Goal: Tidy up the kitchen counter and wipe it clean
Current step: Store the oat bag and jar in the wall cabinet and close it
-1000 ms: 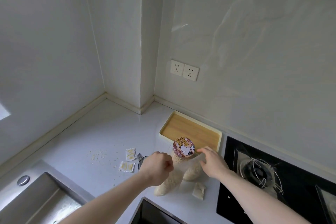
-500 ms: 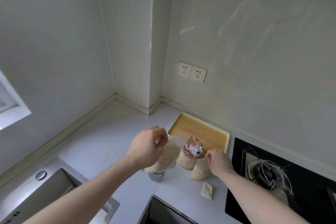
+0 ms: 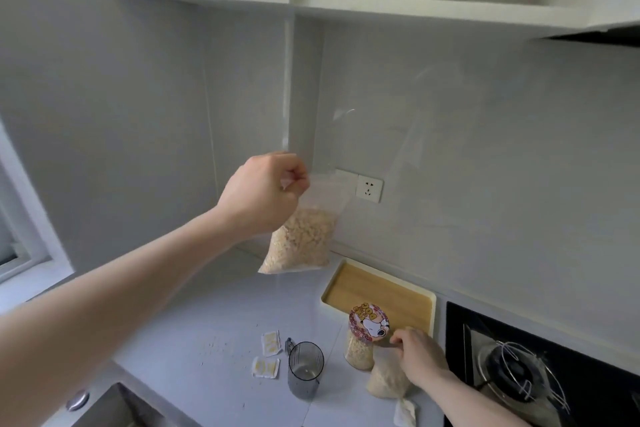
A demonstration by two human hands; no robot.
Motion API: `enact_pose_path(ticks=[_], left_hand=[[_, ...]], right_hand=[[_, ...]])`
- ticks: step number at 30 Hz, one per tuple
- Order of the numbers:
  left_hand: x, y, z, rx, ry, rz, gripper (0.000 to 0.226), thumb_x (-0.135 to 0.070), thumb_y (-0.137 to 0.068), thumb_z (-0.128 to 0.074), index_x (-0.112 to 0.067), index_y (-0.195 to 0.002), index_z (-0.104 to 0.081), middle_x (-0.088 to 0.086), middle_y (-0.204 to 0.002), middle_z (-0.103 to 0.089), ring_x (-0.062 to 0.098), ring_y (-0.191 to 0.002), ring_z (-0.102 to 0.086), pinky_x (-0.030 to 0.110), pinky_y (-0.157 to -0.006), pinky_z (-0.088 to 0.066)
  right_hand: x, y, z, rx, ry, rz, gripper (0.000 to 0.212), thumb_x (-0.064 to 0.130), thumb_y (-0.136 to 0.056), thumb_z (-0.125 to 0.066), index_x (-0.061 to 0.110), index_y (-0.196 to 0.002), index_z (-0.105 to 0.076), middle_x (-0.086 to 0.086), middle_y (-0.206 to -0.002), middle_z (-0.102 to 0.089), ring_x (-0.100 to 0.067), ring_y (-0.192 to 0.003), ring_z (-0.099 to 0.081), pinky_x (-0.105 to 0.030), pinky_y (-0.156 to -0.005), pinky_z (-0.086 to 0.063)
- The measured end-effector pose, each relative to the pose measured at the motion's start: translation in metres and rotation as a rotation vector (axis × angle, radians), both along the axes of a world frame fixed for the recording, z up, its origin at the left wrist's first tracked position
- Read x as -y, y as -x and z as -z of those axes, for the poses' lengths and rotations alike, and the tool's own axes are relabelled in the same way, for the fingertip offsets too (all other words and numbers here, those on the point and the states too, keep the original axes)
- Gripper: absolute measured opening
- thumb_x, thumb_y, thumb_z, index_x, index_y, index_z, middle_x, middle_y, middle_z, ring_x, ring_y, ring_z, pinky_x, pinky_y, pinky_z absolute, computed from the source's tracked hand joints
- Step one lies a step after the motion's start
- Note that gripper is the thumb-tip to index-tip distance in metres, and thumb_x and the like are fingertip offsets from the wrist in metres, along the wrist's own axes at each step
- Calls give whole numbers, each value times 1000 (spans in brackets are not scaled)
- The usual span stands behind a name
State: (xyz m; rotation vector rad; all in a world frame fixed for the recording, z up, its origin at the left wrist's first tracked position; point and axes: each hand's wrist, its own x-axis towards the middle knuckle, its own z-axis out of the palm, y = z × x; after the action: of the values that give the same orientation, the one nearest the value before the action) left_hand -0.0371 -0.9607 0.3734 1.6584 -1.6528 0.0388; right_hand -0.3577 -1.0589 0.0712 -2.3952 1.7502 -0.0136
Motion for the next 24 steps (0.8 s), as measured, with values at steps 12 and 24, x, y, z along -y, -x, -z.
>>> enact_pose_path(ticks=[12, 24], left_hand=[[8, 8, -138, 126, 134, -13, 9, -26, -93, -62, -28, -87, -69, -15, -82, -66, 15, -80, -62, 34, -73, -52], [64, 41, -312, 205, 391, -27, 12, -28, -91, -60, -34, -83, -68, -9, -95, -68, 23, -99, -65, 36, -85, -56]], right_hand=[[2, -35, -153, 293, 115, -70, 19, 28, -98, -63, 37, -114, -68, 16, -116, -62, -4, -101, -58, -23, -91, -49], [-13, -63, -358, 592, 602, -243, 15, 28, -88, -67, 38, -99, -70, 20, -92, -62, -4, -89, -60, -23, -77, -48]])
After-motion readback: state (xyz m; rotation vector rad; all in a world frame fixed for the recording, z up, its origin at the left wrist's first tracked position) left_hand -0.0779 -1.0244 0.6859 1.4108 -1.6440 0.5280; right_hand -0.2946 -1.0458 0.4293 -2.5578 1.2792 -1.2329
